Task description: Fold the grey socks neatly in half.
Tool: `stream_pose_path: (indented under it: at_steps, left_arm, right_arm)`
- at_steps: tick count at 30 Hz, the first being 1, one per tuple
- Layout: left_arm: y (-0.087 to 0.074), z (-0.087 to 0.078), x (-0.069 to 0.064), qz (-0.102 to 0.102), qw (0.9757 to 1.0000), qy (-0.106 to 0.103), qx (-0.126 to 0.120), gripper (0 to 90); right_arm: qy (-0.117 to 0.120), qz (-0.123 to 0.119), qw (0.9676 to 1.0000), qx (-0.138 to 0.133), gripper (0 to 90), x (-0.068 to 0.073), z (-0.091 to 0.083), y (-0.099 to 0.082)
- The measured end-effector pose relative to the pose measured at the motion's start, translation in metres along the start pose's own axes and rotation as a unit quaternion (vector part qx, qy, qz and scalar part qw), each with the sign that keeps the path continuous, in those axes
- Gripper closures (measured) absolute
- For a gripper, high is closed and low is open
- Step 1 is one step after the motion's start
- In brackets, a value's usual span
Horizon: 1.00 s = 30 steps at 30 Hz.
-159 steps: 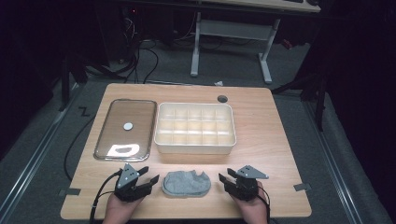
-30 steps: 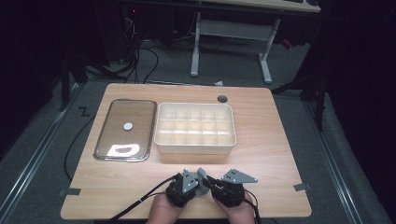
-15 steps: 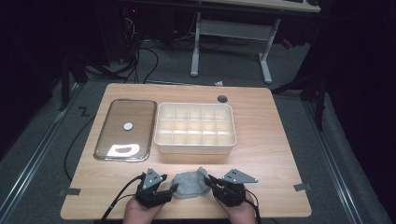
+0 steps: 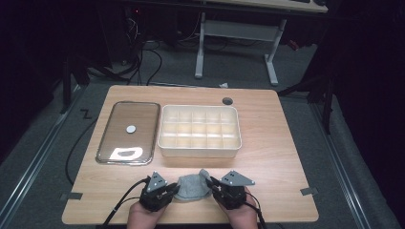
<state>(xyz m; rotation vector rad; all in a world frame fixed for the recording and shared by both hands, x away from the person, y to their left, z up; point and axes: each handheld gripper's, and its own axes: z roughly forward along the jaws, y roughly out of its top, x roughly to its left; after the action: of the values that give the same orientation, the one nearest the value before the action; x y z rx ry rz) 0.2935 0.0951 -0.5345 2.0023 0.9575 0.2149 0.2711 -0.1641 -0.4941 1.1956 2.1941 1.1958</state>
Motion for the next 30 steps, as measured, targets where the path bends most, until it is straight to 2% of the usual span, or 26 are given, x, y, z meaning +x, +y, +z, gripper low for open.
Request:
stream_pose_path:
  at_steps: [3, 6, 7, 13, 21, 24, 25, 26, 27, 29, 30]
  left_arm:
    - [0.0, 0.0, 0.001, -0.001, 1.0, -0.002, 0.0, 81.0]
    - [0.0, 0.0, 0.0, 0.0, 1.0, -0.001, -0.001, 81.6]
    - [0.0, 0.0, 0.001, -0.001, 1.0, -0.002, -0.001, 82.1]
    - [0.0, -0.001, 0.001, 0.0, 1.0, -0.005, -0.003, 82.5]
    - [0.0, -0.001, 0.001, 0.0, 1.0, -0.007, -0.002, 81.9]
    - [-0.001, -0.003, 0.003, -0.005, 0.9998, -0.014, -0.013, 76.1]
    - [-0.003, -0.008, 0.006, -0.015, 0.9992, -0.027, -0.026, 75.2]
    - [-0.003, -0.008, 0.006, -0.015, 0.9992, -0.027, -0.026, 75.3]
    - [-0.005, -0.018, 0.008, -0.01, 0.9992, -0.024, -0.031, 76.3]
    - [-0.006, -0.022, 0.009, -0.008, 0.9993, -0.02, -0.031, 78.6]
    - [-0.007, -0.025, 0.01, -0.004, 0.9996, -0.011, -0.026, 84.8]
  right_arm:
    - [-0.014, -0.015, 0.9998, 0.002, 82.3, 0.012, 0.003, 0.005]
    - [-0.018, -0.02, 0.9996, 0.002, 82.3, 0.017, 0.005, 0.007]
    - [-0.018, -0.029, 0.9994, 0.004, 82.3, 0.025, 0.009, 0.011]
    - [-0.012, -0.048, 0.9986, 0.016, 82.3, 0.039, 0.02, 0.016]
    - [-0.007, -0.066, 0.9972, 0.032, 82.2, 0.05, 0.036, 0.018]
    - [-0.007, -0.074, 0.9965, 0.038, 82.0, 0.053, 0.042, 0.015]
    - [-0.007, -0.074, 0.9964, 0.04, 82.0, 0.053, 0.044, 0.013]
    - [-0.007, -0.074, 0.9964, 0.04, 82.0, 0.053, 0.044, 0.013]
    - [-0.007, -0.072, 0.9965, 0.042, 81.9, 0.051, 0.045, 0.011]
    - [-0.008, -0.072, 0.9964, 0.043, 81.9, 0.05, 0.045, 0.011]
    - [-0.009, -0.072, 0.9963, 0.045, 81.8, 0.049, 0.044, 0.009]
